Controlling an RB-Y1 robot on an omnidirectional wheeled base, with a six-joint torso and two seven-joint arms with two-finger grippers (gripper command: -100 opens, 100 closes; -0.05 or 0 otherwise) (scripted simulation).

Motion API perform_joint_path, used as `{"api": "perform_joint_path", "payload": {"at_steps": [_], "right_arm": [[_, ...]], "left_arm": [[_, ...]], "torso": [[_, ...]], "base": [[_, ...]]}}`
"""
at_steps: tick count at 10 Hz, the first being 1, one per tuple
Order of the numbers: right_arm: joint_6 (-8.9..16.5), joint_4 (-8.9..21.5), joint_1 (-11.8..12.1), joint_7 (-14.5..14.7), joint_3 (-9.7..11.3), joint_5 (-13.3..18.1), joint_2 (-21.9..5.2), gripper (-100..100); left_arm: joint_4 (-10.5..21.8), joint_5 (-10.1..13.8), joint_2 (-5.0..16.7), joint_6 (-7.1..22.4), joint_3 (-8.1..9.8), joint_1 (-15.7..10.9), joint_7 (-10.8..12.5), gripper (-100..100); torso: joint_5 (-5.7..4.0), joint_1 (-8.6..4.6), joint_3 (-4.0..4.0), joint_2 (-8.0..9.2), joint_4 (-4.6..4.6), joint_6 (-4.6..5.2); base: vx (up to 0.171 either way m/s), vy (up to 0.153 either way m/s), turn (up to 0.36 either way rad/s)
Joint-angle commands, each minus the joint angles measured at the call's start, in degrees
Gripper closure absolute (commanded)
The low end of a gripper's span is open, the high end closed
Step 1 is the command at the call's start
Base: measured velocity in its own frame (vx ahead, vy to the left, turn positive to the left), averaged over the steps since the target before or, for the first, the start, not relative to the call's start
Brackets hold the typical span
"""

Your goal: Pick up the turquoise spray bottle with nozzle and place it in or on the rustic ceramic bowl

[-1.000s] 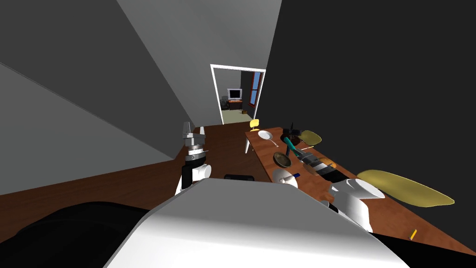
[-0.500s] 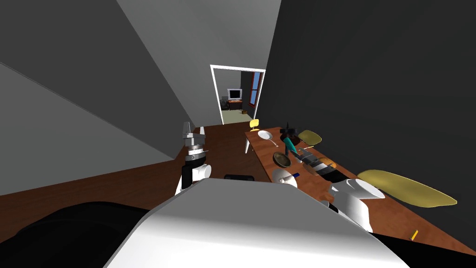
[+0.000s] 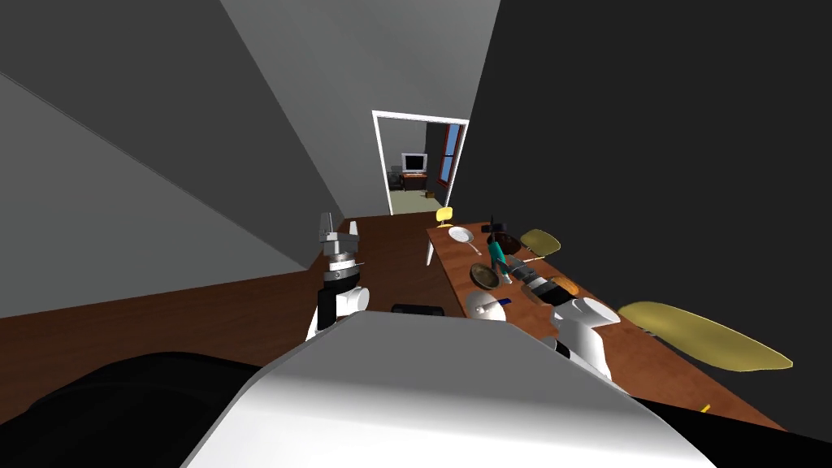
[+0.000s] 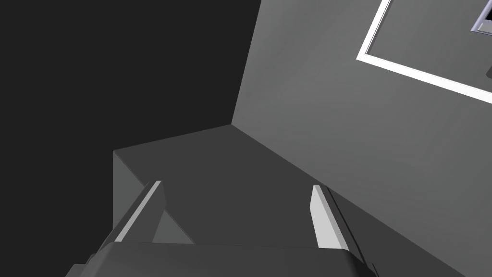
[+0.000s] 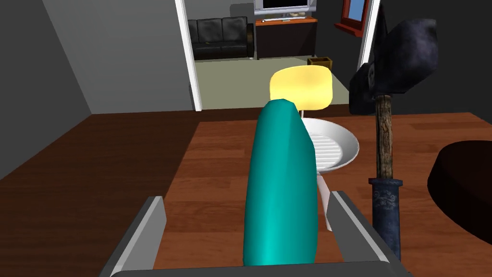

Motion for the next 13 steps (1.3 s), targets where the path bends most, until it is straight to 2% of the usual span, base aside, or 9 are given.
{"api": "perform_joint_path", "payload": {"at_steps": [1,3,4,5,6,9,10,11,13], "right_arm": [[-2.9,0.9,-1.1,0.0,0.4,0.4,-0.1,-100],[-5.5,0.9,-1.1,0.0,0.4,0.4,-0.1,-100],[-7.4,4.2,-4.1,-2.6,3.2,3.2,2.5,-100],[-9.0,4.2,-5.6,-2.8,4.5,4.4,2.7,-100],[-10.5,4.2,-6.6,-2.8,4.5,4.4,2.7,-100],[-14.8,4.2,-6.6,-2.8,4.5,4.4,2.7,-100],[-16.8,7.3,-9.5,-5.5,7.3,7.2,5.5,-100],[-19.0,7.6,-11.8,-5.6,8.6,8.4,5.6,-100],[-22.4,7.6,-12.1,-5.6,8.6,8.4,5.6,-100]], "left_arm": [[0.0,0.0,0.0,0.0,0.00,0.0,0.0,0],[0.0,0.0,0.0,0.0,-0.02,0.0,0.0,0],[0.0,0.0,0.0,0.0,-0.02,0.0,0.0,0],[0.0,0.0,0.0,0.0,-0.01,0.0,0.0,0],[0.0,0.0,0.0,0.0,0.00,0.0,0.0,0],[0.0,0.0,0.0,0.0,-0.02,0.0,0.0,0],[0.0,0.0,0.0,0.0,-0.02,0.0,0.0,0],[0.0,0.0,0.0,0.0,-0.01,0.0,0.0,0],[0.0,0.0,0.0,0.0,0.00,0.0,0.0,0]], "torso": [[0.00,0.00,0.00,0.00,0.00,0.00],[0.17,0.74,-0.21,-0.35,-0.09,-0.01],[0.20,0.84,-0.23,-0.40,-0.09,-0.02],[0.08,0.24,-0.09,-0.12,-0.05,-0.12],[-0.04,-0.21,0.00,0.03,-0.02,-0.02],[0.04,0.51,-0.30,-0.46,-0.16,-0.02],[0.07,0.61,-0.37,-0.57,-0.19,-0.05],[-0.28,0.13,-0.31,-0.29,-0.28,-0.55],[-0.45,0.04,-0.64,-0.83,-0.46,-0.55]], "base": [[-0.012,-0.039,-0.017],[0.017,0.033,-0.009],[-0.102,-0.168,0.293],[-0.147,-0.278,0.166],[-0.121,-0.170,-0.027],[-0.015,-0.003,-0.016],[-0.168,-0.196,0.199],[-0.173,-0.274,0.176],[-0.047,-0.093,0.017]]}}
